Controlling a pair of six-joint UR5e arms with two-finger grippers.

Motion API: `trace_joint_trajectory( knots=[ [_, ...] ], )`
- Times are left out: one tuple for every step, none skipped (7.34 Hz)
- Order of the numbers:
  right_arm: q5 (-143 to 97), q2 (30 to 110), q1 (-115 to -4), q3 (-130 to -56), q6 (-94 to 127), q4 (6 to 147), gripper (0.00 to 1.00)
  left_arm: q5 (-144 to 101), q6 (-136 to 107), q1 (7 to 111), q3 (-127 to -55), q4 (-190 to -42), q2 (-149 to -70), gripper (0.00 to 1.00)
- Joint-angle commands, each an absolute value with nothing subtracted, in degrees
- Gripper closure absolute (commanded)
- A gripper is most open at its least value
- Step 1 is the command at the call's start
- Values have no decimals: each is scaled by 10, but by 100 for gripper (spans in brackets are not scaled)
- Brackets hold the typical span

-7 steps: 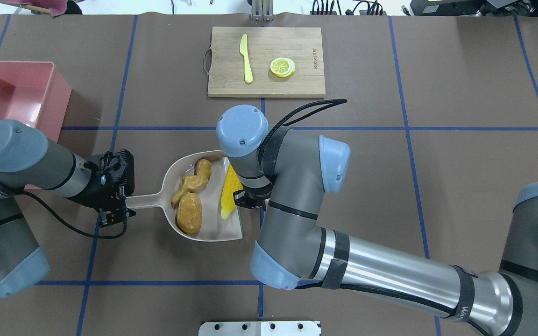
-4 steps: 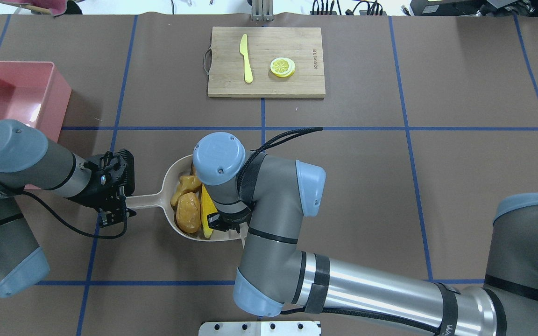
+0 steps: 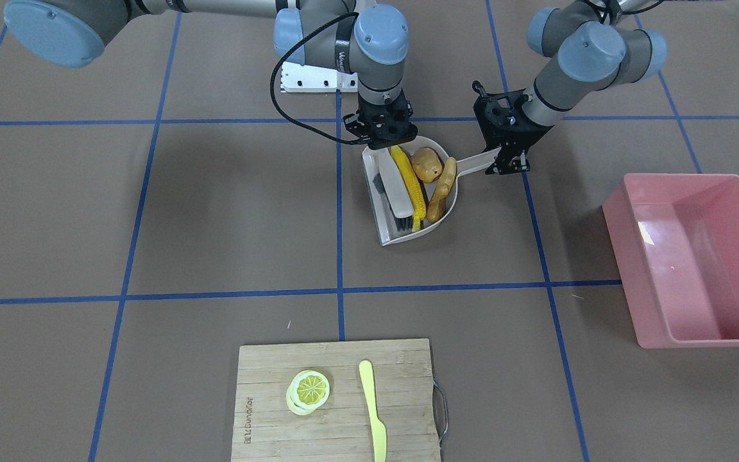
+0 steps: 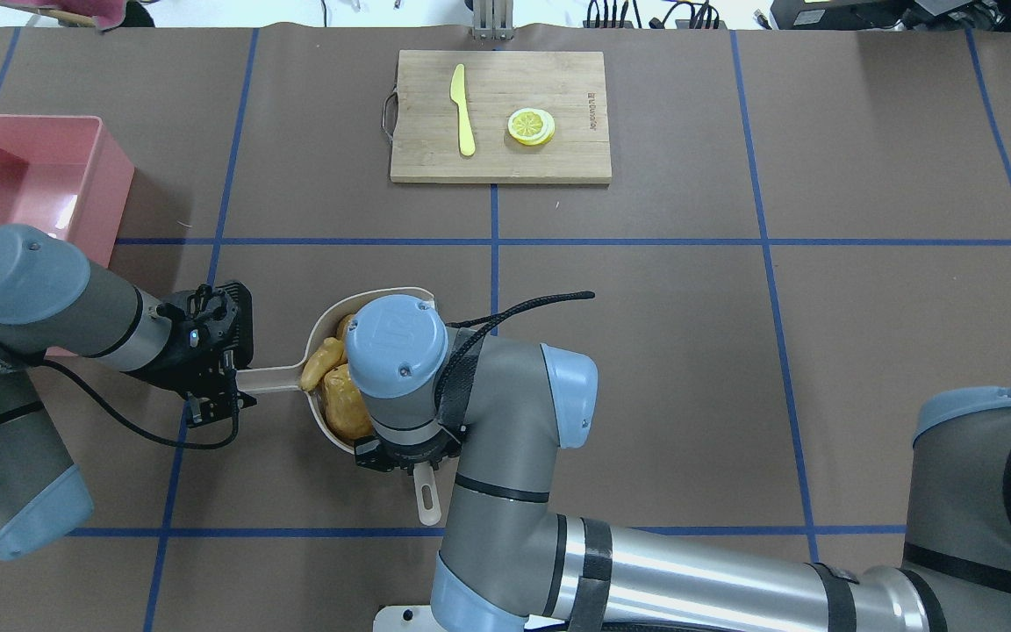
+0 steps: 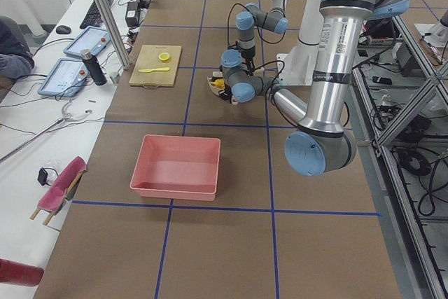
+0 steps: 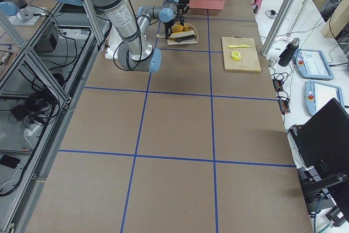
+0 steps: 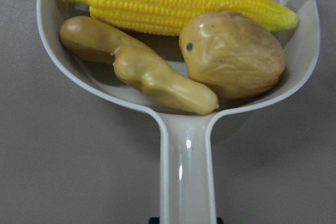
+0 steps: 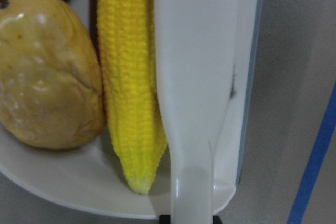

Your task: Sweep and dump trash into bin

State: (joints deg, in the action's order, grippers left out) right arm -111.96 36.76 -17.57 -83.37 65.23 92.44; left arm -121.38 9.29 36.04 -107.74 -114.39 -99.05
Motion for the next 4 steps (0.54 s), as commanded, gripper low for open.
trace_joint_trajectory(
  knots=[
    [-1131, 376, -176, -847, 654, 924, 100, -1214, 92, 360, -1080, -1147, -991, 100],
    [-1131, 388, -177, -859, 646, 928, 100, -1215, 93, 360, -1080, -1148, -991, 100],
    [-1131, 401, -180, -872, 644, 933, 100, -1214, 93, 360, -1079, -1156, -991, 100],
    [-1132, 416, -183, -901, 635, 956, 100, -1214, 91, 360, -1079, -1156, -990, 100]
  ],
)
